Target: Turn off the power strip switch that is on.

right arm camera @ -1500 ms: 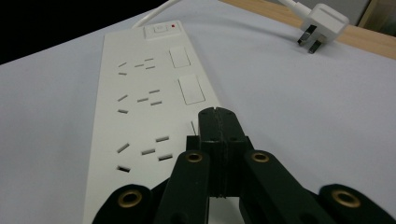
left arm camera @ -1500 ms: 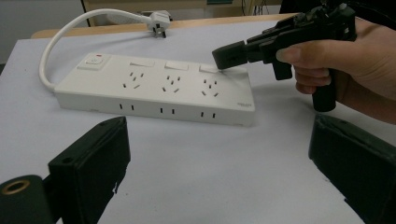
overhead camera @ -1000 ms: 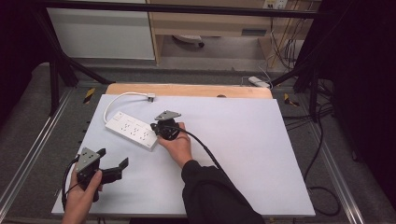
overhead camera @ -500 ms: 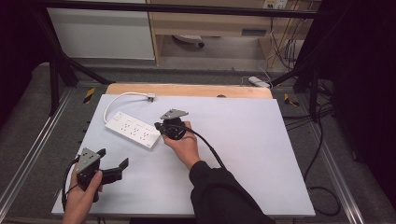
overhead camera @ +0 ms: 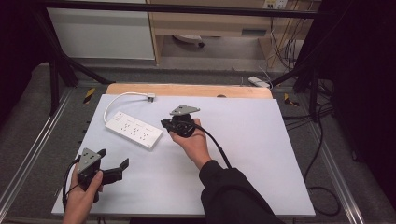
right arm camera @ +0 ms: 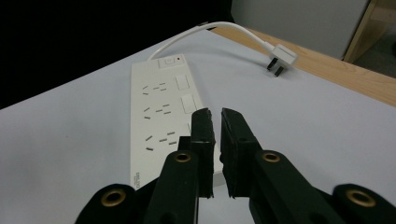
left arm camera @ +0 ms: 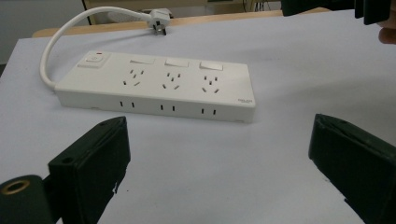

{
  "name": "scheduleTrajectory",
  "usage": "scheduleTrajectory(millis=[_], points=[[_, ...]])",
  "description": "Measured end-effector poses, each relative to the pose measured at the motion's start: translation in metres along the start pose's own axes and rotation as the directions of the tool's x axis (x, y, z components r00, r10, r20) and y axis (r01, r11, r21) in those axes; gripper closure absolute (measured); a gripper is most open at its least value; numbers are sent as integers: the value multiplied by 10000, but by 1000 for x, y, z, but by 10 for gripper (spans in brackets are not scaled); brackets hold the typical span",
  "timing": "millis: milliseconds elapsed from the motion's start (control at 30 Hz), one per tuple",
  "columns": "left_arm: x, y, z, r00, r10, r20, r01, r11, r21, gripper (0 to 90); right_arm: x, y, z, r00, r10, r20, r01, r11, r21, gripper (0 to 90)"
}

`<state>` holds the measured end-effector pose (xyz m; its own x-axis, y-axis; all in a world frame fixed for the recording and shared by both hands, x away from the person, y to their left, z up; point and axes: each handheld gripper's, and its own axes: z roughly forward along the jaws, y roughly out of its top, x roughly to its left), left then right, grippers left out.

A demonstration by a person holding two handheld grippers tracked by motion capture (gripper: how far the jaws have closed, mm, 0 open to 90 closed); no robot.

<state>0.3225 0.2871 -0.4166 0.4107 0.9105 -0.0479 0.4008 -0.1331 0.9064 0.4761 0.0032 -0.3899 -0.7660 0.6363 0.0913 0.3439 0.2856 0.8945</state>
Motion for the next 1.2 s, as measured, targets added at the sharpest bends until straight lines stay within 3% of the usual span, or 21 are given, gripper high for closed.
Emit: scheduleTrajectory(millis=[200, 533, 767, 933, 1200], points=[[1, 0, -1, 10000, -13, -38, 13, 10000, 3, 54, -6, 1, -8, 9996, 268, -23, -268, 9996, 58, 684], [0, 0, -1, 10000, -18, -20, 18, 10000, 4, 54, -14, 2, -20, 9964, 841, 120, -844, 9961, 237, 297], [0, 0, 0, 10000, 27, 13, -27, 10000, 28, 54, -19, 4, -37, 9947, 963, 357, -971, 9951, 201, 86], [0, -1, 0, 10000, 28, 7, -28, 10000, 22, 54, -24, 4, -60, 9968, 726, 340, -723, 9973, -89, 53], [-1, -1, 0, 10000, 59, -39, -59, 10000, 61, 54, -41, -3, -101, 9947, 531, 875, -495, 9979, -424, 67]])
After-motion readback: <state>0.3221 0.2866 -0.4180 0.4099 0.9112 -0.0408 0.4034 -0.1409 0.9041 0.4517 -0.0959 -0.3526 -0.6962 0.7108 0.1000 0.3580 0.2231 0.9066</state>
